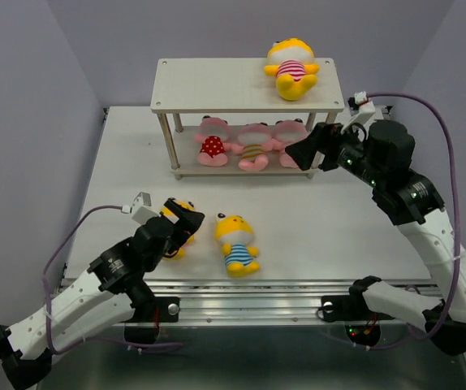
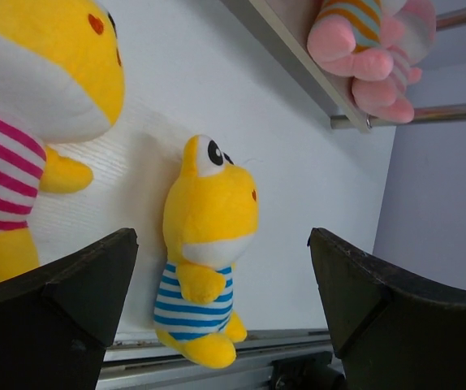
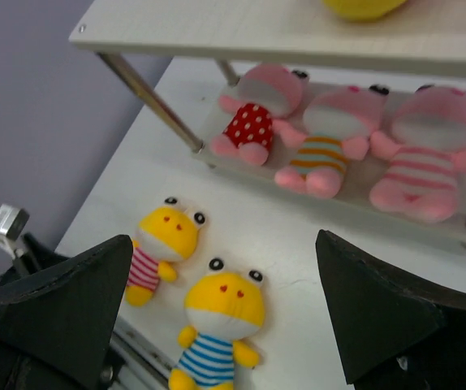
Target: Place and organize the stuffed toys onto the shelf
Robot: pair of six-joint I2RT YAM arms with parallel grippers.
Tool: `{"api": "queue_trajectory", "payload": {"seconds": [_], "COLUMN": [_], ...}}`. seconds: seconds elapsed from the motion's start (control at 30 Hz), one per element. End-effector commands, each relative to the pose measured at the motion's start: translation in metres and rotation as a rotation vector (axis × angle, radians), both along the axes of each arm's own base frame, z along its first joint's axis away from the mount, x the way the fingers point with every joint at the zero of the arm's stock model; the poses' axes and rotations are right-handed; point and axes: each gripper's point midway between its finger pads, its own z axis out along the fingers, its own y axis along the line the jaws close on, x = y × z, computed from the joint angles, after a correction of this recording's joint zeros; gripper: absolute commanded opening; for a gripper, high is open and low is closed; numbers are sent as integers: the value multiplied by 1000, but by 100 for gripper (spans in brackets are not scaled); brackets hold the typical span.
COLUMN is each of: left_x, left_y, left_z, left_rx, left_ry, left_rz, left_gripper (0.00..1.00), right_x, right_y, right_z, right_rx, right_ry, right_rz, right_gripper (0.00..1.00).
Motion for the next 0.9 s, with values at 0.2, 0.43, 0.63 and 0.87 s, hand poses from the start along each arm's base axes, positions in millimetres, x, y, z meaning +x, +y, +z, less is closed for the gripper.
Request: {"api": "queue_trajectory", "payload": {"seconds": [0.2, 0.43, 0.63, 0.87], "left_x": [-52, -88, -97, -93], "left_y": [-63, -89, -106, -99], "left_z": [-52, -47, -59, -58], "left_rx": [-60, -100, 65, 255], "left_ry": [131, 211, 304, 363], "left_rz": [-461, -608, -621, -538], "left_gripper": [99, 99, 99, 98], "right_x": [-40, -38, -33, -34], "right_y": [42, 11, -15, -25], "right_z": [-151, -216, -236, -251], "right_rx": [-40, -128, -190, -234], "right_ry": [349, 455, 479, 495], "right_rz": [104, -76, -226, -267], "right_gripper": [100, 100, 100, 100]}}
